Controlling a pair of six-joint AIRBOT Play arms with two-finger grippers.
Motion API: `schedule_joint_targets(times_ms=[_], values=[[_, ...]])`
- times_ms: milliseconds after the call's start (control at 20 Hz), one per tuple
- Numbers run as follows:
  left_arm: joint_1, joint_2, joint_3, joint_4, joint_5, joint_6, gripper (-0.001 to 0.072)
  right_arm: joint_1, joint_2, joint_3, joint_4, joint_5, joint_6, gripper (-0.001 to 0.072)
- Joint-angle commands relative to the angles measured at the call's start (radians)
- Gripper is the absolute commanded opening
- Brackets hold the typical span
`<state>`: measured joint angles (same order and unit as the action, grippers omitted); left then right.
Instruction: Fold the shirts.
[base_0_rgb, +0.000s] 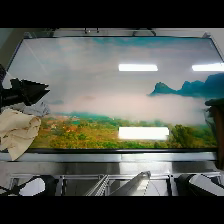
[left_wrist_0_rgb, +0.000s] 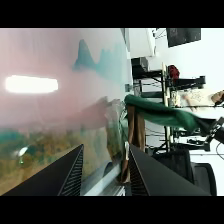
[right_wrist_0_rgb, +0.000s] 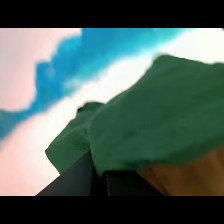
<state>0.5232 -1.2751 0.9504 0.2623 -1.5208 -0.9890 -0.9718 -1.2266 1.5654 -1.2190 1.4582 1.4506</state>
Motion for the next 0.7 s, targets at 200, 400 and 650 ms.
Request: schedule_joint_targets(times_ms=[200,400,650], values=[[0.000,0.000,-0.001,0.001,-0.021,0.002,0.0296,-0.001,0.014,-0.303,-0.514,0.081,0.174,0.0019],[0.000,0.000,0.000,0.001,-0.022,0.001,0.0296,-0.001,-0.024,-0.378,-0.551,0.005,0.173,0.0020],[0.000,0.000,0.000,0.000,-0.020,0.001,0.0297,-0.001,-0.054,-0.377,-0.612,0.071,0.174,0.0702]])
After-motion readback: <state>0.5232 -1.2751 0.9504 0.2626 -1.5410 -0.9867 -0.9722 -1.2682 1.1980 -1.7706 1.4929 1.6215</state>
